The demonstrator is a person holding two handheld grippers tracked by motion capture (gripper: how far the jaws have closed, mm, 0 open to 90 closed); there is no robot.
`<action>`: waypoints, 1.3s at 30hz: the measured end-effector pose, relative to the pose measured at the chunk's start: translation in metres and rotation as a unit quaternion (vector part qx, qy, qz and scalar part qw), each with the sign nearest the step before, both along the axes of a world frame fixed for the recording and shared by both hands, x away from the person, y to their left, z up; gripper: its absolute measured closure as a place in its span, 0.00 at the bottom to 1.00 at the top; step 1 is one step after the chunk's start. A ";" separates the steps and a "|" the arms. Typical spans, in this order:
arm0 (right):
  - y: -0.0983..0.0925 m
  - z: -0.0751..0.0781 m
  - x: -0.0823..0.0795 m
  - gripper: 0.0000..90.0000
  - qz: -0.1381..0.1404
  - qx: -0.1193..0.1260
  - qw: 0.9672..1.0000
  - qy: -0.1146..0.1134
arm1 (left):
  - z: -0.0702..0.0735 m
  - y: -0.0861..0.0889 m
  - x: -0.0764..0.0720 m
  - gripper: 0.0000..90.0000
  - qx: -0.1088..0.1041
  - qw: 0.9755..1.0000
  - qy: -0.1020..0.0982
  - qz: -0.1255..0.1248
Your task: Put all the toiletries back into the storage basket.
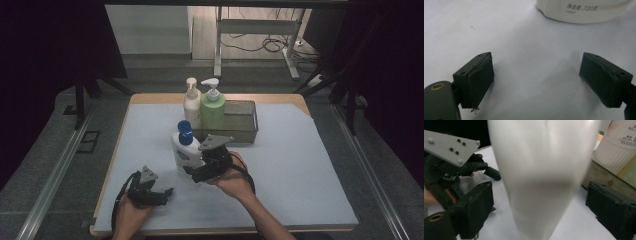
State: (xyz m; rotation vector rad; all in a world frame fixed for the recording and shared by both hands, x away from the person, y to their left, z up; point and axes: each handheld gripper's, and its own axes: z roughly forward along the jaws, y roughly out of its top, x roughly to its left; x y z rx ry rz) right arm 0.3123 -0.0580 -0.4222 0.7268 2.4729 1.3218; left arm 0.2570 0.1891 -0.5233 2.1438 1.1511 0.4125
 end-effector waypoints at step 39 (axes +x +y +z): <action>0.014 0.004 -0.001 0.45 -0.017 -0.005 1.000 -0.016 | 0.000 0.000 0.000 0.13 -0.001 1.000 0.001 0.000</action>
